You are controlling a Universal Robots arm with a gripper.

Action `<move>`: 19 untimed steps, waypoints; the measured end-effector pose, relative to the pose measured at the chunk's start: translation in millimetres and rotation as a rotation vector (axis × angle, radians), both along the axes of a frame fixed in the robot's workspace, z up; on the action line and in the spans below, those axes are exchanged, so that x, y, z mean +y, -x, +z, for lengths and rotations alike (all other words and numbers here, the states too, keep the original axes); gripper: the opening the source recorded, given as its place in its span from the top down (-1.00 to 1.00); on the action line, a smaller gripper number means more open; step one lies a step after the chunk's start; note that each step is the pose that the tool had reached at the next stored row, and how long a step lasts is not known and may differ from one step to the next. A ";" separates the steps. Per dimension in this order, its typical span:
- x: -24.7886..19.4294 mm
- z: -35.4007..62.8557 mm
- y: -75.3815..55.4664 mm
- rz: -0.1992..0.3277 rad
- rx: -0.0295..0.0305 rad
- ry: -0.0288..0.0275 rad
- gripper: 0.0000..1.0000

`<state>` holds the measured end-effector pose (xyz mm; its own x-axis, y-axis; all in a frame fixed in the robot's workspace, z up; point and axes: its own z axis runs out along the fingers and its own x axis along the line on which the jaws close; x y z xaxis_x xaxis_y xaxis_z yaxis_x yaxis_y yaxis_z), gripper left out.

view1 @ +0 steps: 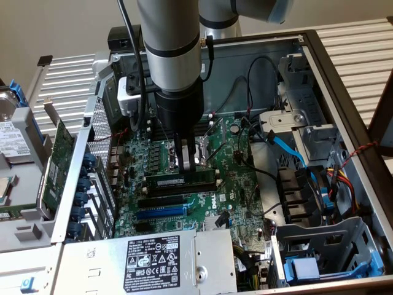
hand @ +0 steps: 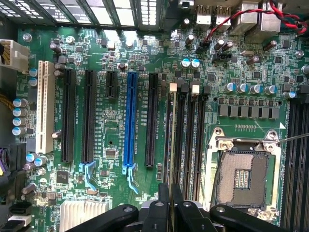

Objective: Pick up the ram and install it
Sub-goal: 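Insert the ram into the slot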

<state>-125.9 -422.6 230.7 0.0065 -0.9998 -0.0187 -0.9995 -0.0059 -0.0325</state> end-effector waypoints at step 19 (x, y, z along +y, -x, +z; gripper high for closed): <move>0.6 -0.5 0.8 -0.002 -0.0064 0.0001 0.73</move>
